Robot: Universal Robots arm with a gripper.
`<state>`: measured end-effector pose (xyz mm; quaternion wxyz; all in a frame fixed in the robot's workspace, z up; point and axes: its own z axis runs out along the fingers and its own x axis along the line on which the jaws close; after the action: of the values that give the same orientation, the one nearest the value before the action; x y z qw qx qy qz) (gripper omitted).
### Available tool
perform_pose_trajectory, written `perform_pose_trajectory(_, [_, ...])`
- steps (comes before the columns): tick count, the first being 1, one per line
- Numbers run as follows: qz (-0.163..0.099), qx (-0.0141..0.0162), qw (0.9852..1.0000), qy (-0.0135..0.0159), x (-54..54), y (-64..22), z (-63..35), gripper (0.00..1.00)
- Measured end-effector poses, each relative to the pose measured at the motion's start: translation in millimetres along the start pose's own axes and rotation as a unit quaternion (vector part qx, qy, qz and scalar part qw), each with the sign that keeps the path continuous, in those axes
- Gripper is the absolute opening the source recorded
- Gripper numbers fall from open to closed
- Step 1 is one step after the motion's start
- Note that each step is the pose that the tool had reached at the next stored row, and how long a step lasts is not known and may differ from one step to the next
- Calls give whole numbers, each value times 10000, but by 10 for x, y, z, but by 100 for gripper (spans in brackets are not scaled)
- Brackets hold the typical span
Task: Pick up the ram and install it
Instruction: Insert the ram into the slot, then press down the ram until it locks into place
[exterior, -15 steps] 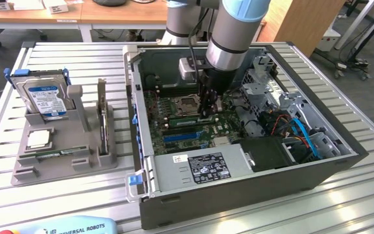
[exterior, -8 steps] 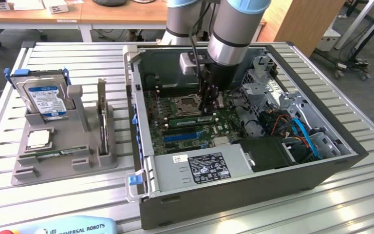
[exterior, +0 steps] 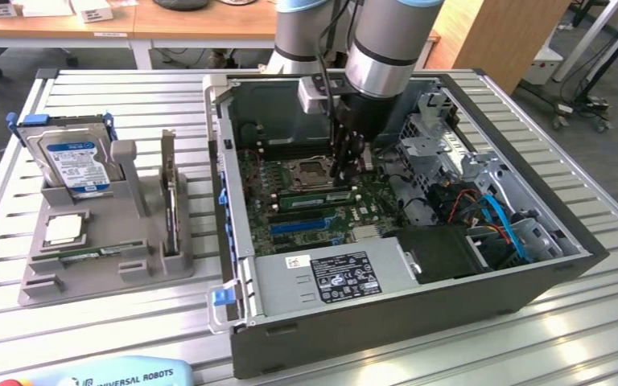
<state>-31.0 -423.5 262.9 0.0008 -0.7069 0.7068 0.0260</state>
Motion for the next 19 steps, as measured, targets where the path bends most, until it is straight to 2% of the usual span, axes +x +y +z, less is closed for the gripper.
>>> perform_pose_trajectory(13, [0,0,10000,1,0,0,-1,25])
perform_pose_trajectory(14, [0,0,10000,1,0,0,-1,24])
perform_pose_trajectory(15, [0,0,10000,1,0,0,-1,17])
perform_pose_trajectory(16, [0,0,10000,1,0,0,-1,17])
perform_pose_trajectory(17, [0,0,10000,1,0,0,-1,11])
perform_pose_trajectory(19, [0,0,10000,1,0,0,-1,10])
